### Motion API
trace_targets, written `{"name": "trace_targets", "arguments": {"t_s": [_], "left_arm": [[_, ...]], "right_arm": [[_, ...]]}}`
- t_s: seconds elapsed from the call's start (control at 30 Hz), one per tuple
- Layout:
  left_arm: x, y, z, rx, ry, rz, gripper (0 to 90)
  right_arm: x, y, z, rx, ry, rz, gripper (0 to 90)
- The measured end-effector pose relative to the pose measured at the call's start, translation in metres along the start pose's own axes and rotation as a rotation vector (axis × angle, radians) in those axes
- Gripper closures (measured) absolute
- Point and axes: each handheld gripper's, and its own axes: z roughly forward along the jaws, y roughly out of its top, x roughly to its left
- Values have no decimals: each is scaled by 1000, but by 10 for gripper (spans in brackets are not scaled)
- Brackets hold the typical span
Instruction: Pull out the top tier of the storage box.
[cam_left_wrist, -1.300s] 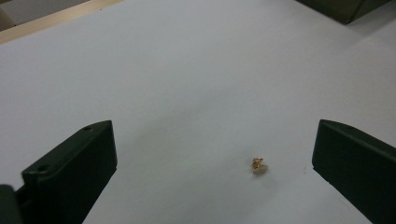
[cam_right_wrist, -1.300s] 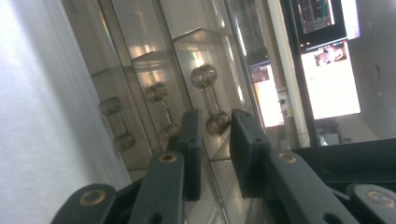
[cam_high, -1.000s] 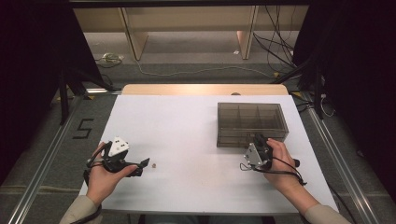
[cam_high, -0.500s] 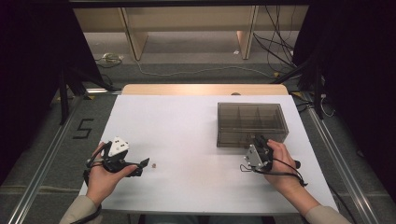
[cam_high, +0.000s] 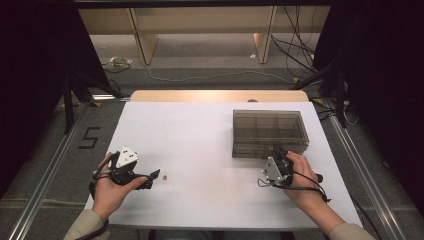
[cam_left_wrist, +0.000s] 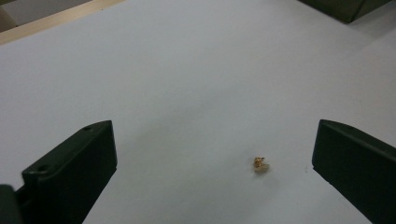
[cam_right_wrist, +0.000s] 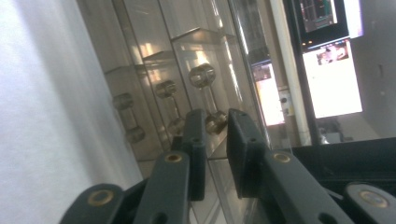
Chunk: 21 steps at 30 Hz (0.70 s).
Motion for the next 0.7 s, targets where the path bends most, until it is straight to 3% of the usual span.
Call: {"name": "trace_targets", "arguments": {"t_s": [0.07, 0.17, 0.4, 0.7], "left_arm": [[0, 0, 0, -1, 0, 0, 0], [0, 0, 0, -2, 0, -2, 0], [0, 1, 0, -7, 3, 0, 0], [0, 0, 1, -8, -1, -3, 0]], "right_arm": [[-1, 0, -3, 1, 26, 17, 674], [-7, -3, -10, -4, 41, 18, 650], [-25, -18, -8, 43, 44, -43, 658], [-35, -23, 0, 71, 82, -67, 674]]}}
